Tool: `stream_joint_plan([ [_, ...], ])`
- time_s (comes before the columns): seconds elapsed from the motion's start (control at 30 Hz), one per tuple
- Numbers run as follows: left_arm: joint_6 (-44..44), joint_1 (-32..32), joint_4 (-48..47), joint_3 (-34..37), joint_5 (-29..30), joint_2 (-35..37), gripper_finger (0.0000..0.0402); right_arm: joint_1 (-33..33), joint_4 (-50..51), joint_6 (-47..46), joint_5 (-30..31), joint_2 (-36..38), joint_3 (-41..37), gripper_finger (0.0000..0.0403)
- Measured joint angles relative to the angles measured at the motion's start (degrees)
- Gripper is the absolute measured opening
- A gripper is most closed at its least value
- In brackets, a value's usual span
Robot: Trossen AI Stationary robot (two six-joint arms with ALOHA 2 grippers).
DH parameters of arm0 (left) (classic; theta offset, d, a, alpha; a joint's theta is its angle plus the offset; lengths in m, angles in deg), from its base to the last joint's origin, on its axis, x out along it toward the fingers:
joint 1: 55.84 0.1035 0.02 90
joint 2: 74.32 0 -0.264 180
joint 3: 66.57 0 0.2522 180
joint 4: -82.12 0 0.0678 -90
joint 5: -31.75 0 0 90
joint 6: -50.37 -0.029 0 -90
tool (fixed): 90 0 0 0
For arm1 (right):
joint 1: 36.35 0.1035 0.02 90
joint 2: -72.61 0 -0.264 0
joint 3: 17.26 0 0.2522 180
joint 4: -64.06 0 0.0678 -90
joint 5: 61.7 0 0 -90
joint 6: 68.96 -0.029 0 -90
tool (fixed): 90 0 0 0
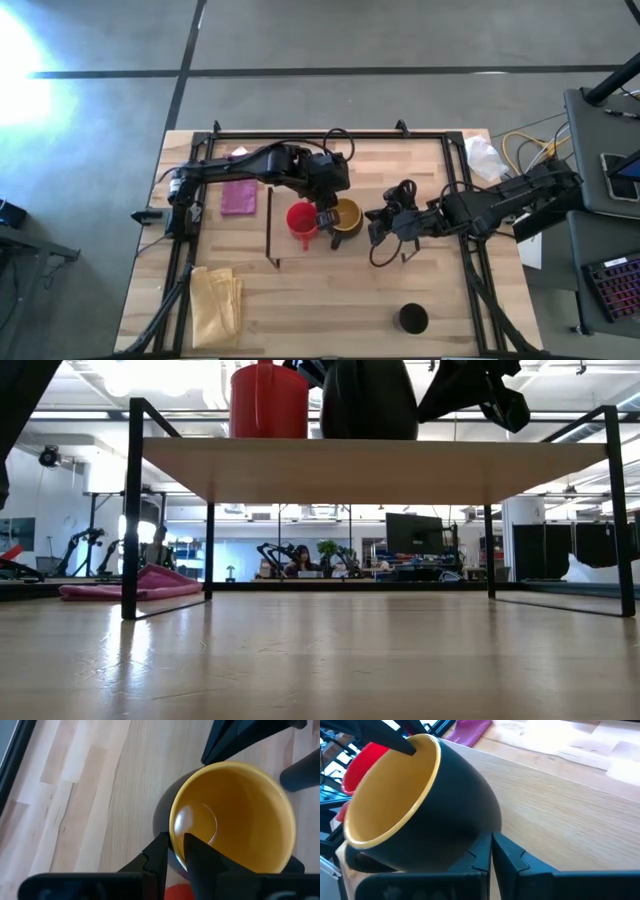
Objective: Stack small to large cups/mugs on shelf
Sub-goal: Put the black mug on the shelf
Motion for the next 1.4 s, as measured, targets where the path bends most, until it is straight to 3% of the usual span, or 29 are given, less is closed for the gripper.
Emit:
stream_joint_plan([
  [0.53, -0.43, -0.09, 0.16, -0.26, -0.01, 1.34, 0.0045, 0.02, 3.71, -1.09, -0.64, 0.12, -0.09, 0.0008],
  [1.03, -3.44, 0.21, -1.63, 0.12, 8.72, 2.48, 0.0045, 0.79, 3.58, -1.44, -3.53, 0.24, -0.09, 0.0008],
  [1.4, -4.93, 1.42, -1.83, 2.33, 9.51, 2.28, 0.0045, 5.42, 2.45, -6.1, -3.39, 0.24, -0.09, 0.0008],
])
